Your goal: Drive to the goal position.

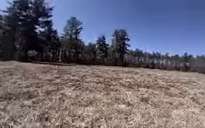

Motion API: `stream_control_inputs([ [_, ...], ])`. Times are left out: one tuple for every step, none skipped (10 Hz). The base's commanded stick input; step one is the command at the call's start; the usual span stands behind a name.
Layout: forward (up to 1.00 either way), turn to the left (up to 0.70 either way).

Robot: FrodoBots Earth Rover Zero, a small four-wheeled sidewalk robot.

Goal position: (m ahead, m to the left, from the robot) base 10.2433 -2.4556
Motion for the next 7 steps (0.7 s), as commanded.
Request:
stream_control_inputs([
  [0.70, -0.05],
  [0.70, -0.21],
  [0.70, -0.31],
  [0.70, -0.22],
  [0.70, -0.13],
  [0.70, 0.00],
  [0.70, 0.00],
])
